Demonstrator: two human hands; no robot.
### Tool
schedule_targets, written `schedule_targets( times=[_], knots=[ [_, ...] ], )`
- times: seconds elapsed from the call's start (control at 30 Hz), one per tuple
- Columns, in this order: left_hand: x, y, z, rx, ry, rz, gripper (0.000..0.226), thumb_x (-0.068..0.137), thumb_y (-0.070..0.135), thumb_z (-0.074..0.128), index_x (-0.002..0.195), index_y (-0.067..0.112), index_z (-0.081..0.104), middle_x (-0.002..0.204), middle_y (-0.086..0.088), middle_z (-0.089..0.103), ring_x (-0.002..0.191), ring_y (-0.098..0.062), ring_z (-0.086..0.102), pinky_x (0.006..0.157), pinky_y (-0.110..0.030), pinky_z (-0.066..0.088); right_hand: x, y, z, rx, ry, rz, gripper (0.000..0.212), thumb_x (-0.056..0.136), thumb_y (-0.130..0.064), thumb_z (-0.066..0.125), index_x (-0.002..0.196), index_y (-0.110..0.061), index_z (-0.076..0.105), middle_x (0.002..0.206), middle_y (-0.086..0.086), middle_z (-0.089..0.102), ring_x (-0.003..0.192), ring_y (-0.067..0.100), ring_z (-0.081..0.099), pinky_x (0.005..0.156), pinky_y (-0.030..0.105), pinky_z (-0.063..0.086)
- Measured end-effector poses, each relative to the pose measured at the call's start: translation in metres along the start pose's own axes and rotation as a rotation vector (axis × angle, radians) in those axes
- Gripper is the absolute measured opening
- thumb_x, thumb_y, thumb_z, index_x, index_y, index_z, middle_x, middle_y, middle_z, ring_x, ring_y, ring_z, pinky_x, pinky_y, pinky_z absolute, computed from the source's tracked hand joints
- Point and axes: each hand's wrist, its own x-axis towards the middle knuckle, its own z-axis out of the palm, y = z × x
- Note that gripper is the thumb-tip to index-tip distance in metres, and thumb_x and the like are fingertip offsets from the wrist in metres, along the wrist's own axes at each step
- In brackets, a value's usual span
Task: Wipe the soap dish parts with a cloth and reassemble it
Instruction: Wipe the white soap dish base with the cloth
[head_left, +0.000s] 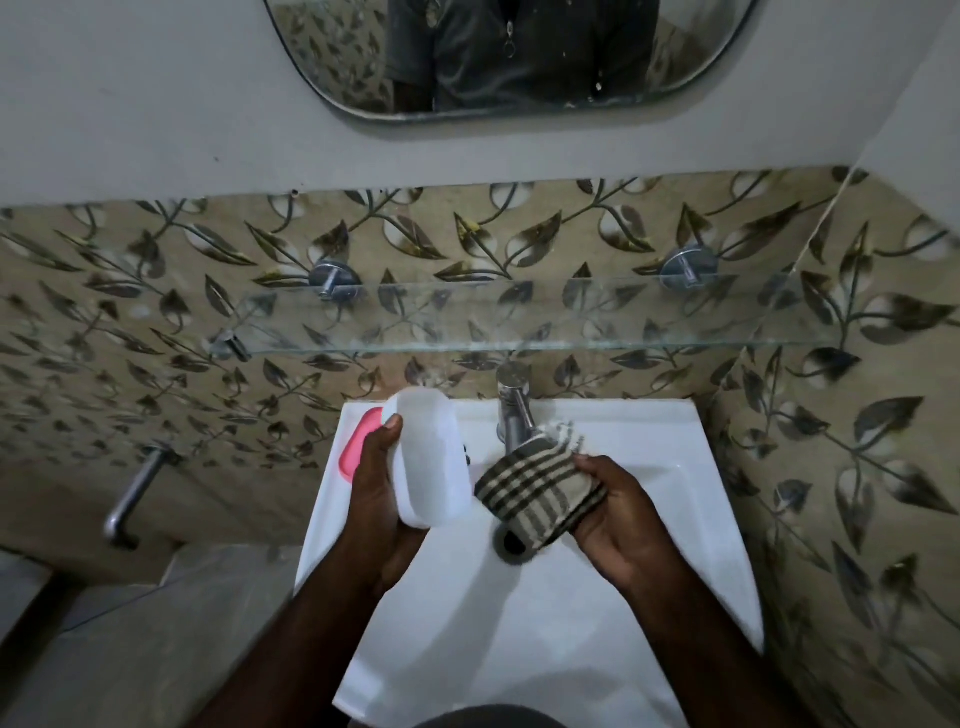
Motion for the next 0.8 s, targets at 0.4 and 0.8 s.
schedule_targets(
  times=[0.4,0.8],
  knots=[
    [-0.005,-0.012,-0.015,0.192,-0.081,-0.112,0.067,0.066,0.06,0.076,0.117,0.018,0.07,0.122,-0.011,0.068,0.111,-0.024,0.065,0.085,-0.037,0.056,-0.015,0.006,0.003,-0.181,-0.159,0.02,0.045,0.076,-0.014,0.066,0.119,0.0,0.062,0.118,0.024,0.064,0.103,0.038,0.063,0.096,0.058,0.044],
    [0.026,0.027,-0.027,0.073,-0.161,-0.211,0.077,0.045,0.054,0.089,0.111,0.016,0.073,0.114,-0.017,0.07,0.102,-0.03,0.068,0.085,-0.044,0.056,-0.007,0.011,0.037,-0.354,-0.12,0.082,0.037,0.074,-0.005,0.065,0.11,0.005,0.066,0.107,0.027,0.069,0.093,0.037,0.067,0.084,0.046,0.055]
  ],
)
